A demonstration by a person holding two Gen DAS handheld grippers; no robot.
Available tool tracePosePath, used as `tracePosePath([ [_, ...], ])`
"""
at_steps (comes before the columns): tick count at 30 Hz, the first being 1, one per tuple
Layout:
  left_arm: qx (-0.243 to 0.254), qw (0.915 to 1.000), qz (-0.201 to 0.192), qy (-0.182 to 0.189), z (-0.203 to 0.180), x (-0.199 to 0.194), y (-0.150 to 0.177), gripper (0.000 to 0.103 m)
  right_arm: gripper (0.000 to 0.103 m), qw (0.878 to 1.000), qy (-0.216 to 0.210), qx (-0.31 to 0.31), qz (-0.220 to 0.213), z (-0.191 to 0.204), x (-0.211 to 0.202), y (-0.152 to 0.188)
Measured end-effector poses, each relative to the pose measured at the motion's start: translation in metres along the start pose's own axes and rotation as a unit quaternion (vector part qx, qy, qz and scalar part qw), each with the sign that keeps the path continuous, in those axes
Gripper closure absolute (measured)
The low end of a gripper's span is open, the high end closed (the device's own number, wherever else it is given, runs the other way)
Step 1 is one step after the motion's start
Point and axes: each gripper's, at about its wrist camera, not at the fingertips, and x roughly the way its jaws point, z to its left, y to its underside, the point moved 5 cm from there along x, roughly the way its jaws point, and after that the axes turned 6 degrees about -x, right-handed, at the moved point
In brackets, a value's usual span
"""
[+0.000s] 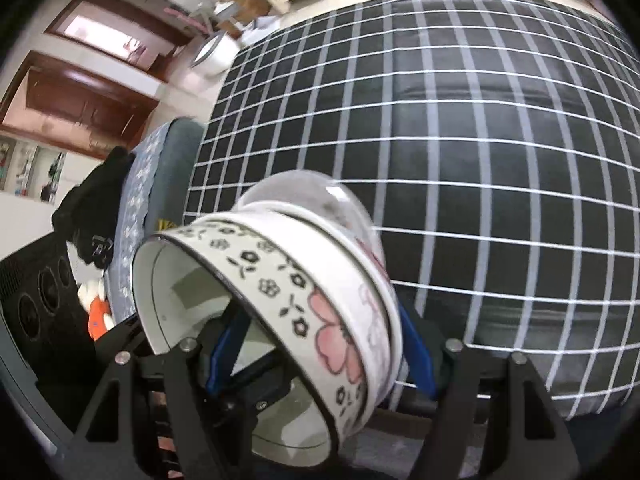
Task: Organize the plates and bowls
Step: 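Grasp the nested bowl stack rim with both grippers and lift it, then carry the bowl stack over the plate stack and lower it onto the plates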
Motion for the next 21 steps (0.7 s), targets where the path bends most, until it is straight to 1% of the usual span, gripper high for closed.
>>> tracePosePath([
  [2,-0.014,0.9999,-0.002,-0.007,0.025,-0.011,0.004,0.033,0.029,1.000,-0.004,-0.010,0.009,0.011,0.012,-0.004],
  [5,-0.033,0.9993,-0.006,-0.016,0.046,-0.016,0.009,0.033,0.029,0.999,-0.004,-0.025,0.025,0.026,0.031,-0.010],
  [10,-0.065,0.9977,-0.003,-0.018,0.084,-0.018,0.015,0.033,0.029,0.998,-0.003,-0.032,0.051,0.034,0.058,-0.011],
  [17,-0.083,0.9963,0.013,-0.018,0.110,-0.008,0.018,0.033,0.029,0.997,0.000,-0.021,0.071,0.029,0.070,-0.007],
  [21,-0.085,0.9961,0.020,-0.013,0.105,-0.005,0.021,0.033,0.029,0.997,0.000,-0.010,0.070,0.024,0.070,-0.008],
])
